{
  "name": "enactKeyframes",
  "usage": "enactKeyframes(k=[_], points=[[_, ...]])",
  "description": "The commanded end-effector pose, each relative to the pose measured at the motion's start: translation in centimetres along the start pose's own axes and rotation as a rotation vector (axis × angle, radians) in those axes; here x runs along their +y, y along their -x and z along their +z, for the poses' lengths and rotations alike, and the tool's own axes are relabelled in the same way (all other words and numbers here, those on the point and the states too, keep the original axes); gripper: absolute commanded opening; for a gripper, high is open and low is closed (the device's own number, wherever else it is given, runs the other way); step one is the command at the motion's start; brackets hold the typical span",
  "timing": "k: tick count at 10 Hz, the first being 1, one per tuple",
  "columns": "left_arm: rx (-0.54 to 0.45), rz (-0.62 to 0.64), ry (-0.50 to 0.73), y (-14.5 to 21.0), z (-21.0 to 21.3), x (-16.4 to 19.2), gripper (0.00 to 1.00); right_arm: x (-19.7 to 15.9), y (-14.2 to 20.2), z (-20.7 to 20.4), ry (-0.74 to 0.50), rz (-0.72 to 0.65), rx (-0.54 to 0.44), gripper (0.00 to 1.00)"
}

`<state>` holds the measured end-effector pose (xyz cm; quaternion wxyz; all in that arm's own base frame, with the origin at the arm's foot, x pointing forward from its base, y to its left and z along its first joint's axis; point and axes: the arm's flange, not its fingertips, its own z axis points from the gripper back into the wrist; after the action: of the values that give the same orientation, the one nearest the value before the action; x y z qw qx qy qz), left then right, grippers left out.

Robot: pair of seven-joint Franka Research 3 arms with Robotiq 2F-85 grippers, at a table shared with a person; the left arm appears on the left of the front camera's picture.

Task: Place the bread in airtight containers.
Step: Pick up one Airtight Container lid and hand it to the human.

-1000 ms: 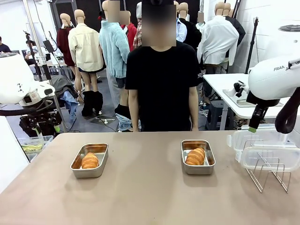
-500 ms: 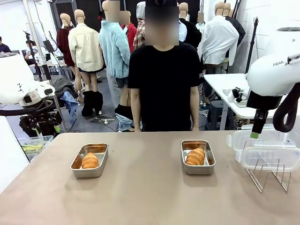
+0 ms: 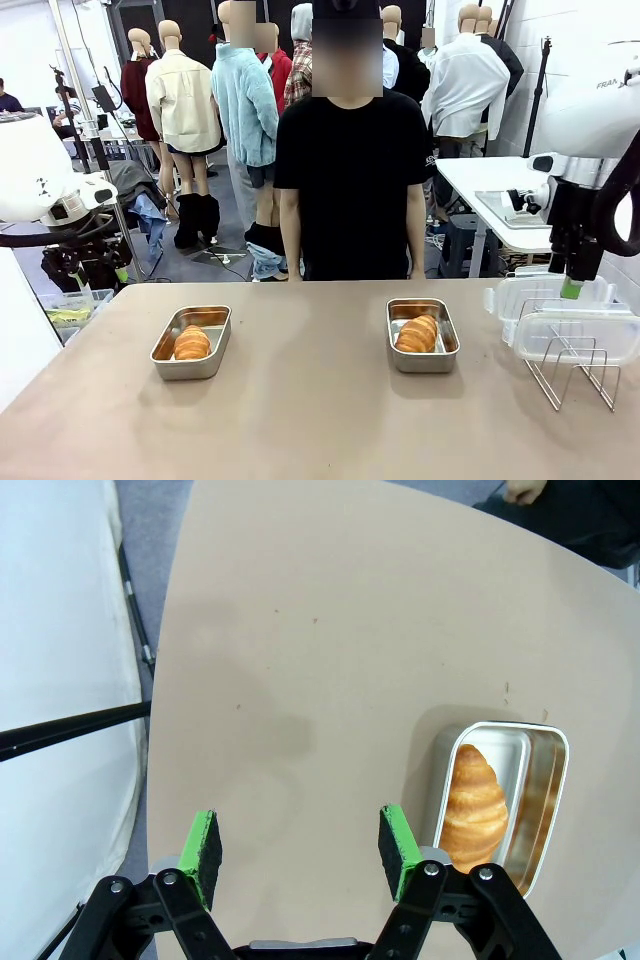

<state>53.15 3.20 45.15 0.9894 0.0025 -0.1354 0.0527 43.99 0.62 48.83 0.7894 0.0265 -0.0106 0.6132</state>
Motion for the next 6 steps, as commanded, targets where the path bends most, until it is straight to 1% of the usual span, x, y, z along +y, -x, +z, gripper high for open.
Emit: enactKeyframes(k=[1,5,6], points=[[0.001,0.000,0.000,0.0,0.1,0.0,0.82,-0.4,0.1,-1.2,-0.009,0.027,0.046,0.90],[0.001,0.000,0.000,0.0,0.1,0.0,0.82,-0.2,0.6,-3.2,0.015,0.001,0.084,0.90],[0.001,0.000,0.000,0.0,0.1,0.0,0.82,-0.2,0.6,-3.8,0.031,-0.015,0.116,0.90]])
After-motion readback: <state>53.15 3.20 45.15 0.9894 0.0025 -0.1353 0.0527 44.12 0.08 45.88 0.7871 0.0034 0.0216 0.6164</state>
